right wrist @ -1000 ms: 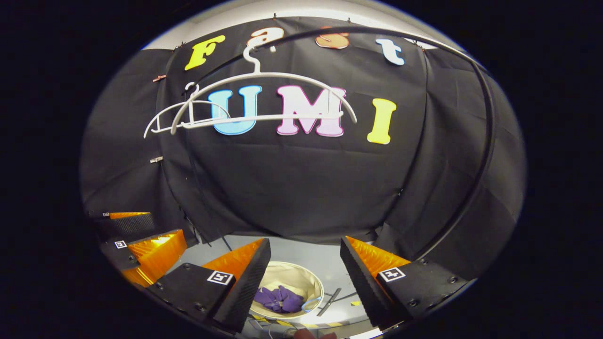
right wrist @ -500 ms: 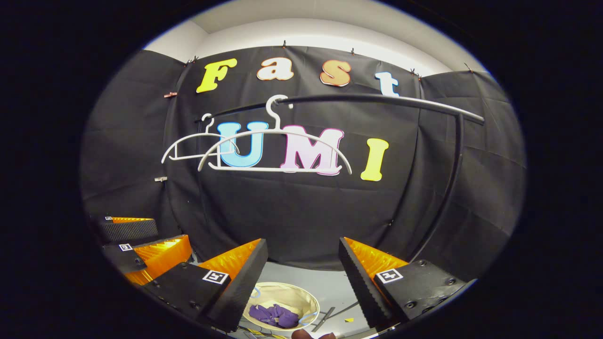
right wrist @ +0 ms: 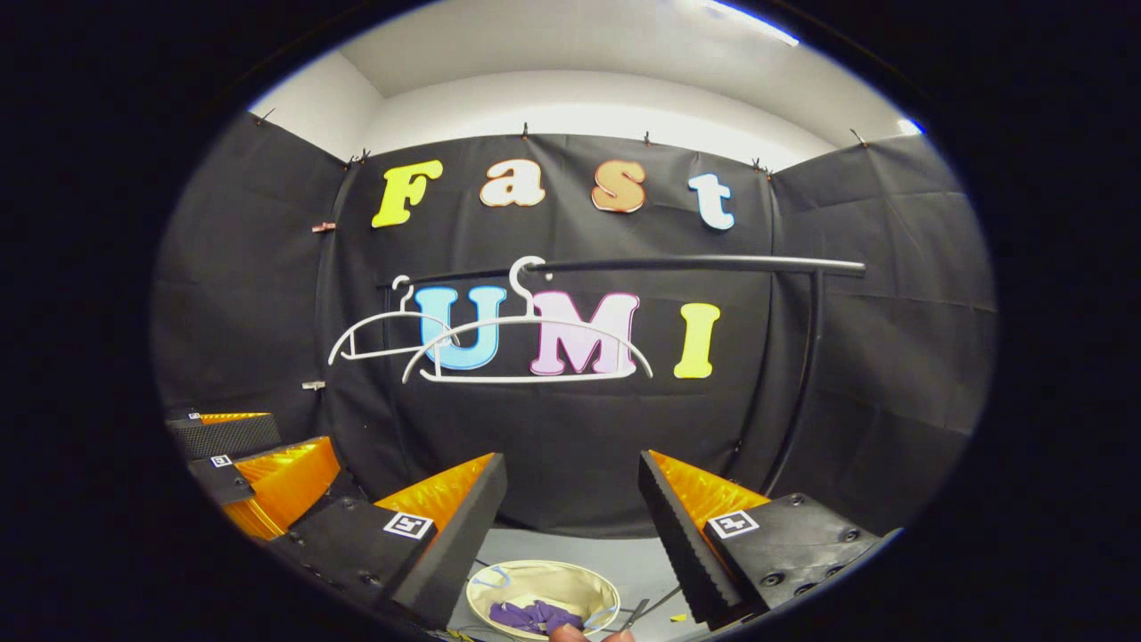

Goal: Grasp the clothes on the hanger with both hands and then place them into the laundry hamper below.

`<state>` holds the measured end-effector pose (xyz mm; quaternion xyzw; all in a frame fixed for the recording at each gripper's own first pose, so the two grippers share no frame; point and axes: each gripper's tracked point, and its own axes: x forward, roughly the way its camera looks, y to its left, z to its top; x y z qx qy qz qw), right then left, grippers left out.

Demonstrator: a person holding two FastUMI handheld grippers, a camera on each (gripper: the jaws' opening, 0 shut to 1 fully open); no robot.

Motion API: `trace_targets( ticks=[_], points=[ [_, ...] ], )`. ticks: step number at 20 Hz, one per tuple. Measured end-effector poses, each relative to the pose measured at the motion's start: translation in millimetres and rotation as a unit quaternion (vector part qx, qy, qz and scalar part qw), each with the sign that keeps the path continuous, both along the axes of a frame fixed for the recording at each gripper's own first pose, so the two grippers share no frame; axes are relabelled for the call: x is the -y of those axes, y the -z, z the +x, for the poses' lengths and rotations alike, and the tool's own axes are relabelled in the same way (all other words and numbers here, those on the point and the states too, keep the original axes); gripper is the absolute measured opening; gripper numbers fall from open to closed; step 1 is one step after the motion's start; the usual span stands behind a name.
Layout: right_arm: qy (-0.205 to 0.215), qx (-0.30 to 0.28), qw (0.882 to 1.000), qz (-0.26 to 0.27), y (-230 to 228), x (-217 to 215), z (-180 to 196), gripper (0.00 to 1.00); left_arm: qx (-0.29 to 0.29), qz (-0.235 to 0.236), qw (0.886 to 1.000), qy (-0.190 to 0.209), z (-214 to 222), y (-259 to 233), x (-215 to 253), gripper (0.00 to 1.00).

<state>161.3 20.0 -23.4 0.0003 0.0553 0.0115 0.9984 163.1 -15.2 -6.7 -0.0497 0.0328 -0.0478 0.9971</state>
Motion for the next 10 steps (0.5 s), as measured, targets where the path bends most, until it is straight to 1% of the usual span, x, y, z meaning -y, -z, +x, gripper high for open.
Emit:
trace_targets(
  ticks=[4, 5, 6, 10],
  points=[
    [-0.001, 0.025, 1.000, 0.002, -17, -3, -14, 0.96, 0.022, -0.004, 1.000, -0.012, -14, -14, -10, 0.92],
    [-0.003, 0.027, 1.000, -0.001, -17, -5, -16, 0.96, 0.026, -0.003, 1.000, -0.016, -16, -18, -13, 0.92],
    [-0.006, 0.025, 1.000, -0.004, -16, -7, -20, 0.95, 0.028, -0.001, 0.999, -0.019, -18, -19, -16, 0.95],
    [-0.016, 0.028, 0.999, -0.003, -19, -14, -32, 0.95, 0.036, 0.000, 0.999, -0.028, -25, -25, -18, 0.95]
  ],
)
